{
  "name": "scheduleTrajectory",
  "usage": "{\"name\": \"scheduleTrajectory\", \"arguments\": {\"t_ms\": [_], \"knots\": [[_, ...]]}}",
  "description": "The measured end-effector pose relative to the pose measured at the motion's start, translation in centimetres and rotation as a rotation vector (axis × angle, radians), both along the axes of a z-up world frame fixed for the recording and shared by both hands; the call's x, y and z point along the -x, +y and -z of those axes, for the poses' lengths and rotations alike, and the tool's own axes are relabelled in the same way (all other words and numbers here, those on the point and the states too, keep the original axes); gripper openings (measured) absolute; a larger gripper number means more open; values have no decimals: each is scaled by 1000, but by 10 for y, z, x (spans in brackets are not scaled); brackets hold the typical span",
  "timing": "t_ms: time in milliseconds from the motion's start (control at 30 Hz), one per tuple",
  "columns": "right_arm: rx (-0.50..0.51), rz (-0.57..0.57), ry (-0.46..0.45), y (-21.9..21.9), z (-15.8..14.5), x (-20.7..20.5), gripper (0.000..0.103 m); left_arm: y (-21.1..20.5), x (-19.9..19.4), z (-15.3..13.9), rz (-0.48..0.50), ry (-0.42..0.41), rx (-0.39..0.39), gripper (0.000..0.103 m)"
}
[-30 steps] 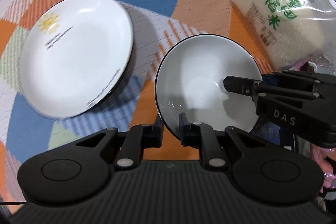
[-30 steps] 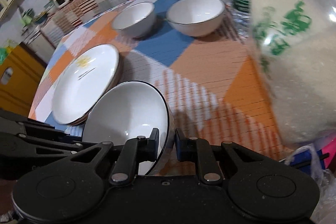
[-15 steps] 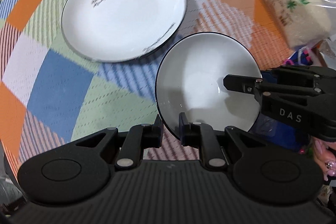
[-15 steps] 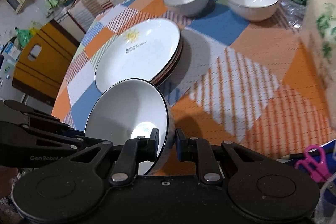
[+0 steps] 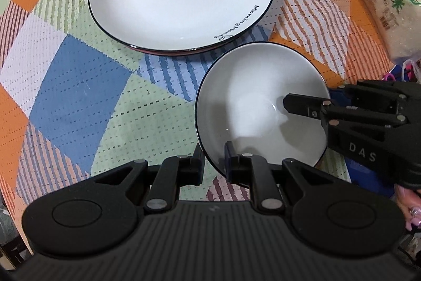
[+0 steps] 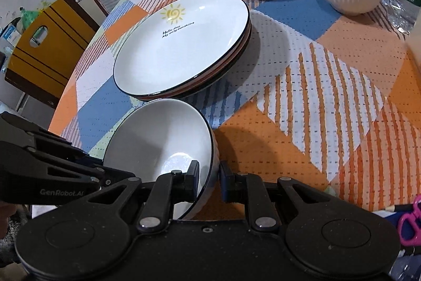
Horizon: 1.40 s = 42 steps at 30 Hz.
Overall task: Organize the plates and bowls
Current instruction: 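Carry the white bowl with the right gripper beside the plate stack and open, then move the left gripper to a second white bowl and grasp its rim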
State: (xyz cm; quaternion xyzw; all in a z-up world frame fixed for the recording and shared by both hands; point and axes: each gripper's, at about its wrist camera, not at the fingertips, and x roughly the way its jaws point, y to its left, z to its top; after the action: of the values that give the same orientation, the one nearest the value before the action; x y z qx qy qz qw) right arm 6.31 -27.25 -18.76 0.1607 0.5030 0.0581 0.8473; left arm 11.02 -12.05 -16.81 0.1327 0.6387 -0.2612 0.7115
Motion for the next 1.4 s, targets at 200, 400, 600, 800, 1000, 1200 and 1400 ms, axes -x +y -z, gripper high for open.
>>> {"name": "scheduleTrajectory", "arguments": {"t_ms": [200, 400, 600, 800, 1000, 1200, 1400], "knots": [[51, -20, -24, -1, -10, 1, 27, 0, 4, -13, 28, -53, -8, 19], [104, -36, -49, -8, -31, 8, 43, 15, 7, -38, 37, -119, 13, 24], [142, -33, -88, -23, -56, 19, 51, 25, 13, -69, 50, -228, 39, 34], [185, -40, -180, -39, -85, 28, 60, 21, 12, -99, 65, -326, 64, 41], [224, -54, -385, -58, -109, 27, 65, -2, 0, -119, 75, -421, 117, 49], [289, 33, -497, -77, -94, 4, 75, -35, -27, -115, 55, -488, 190, 55], [300, 142, -460, -92, -48, -27, 78, -75, -62, -99, 31, -513, 254, 61]]}}
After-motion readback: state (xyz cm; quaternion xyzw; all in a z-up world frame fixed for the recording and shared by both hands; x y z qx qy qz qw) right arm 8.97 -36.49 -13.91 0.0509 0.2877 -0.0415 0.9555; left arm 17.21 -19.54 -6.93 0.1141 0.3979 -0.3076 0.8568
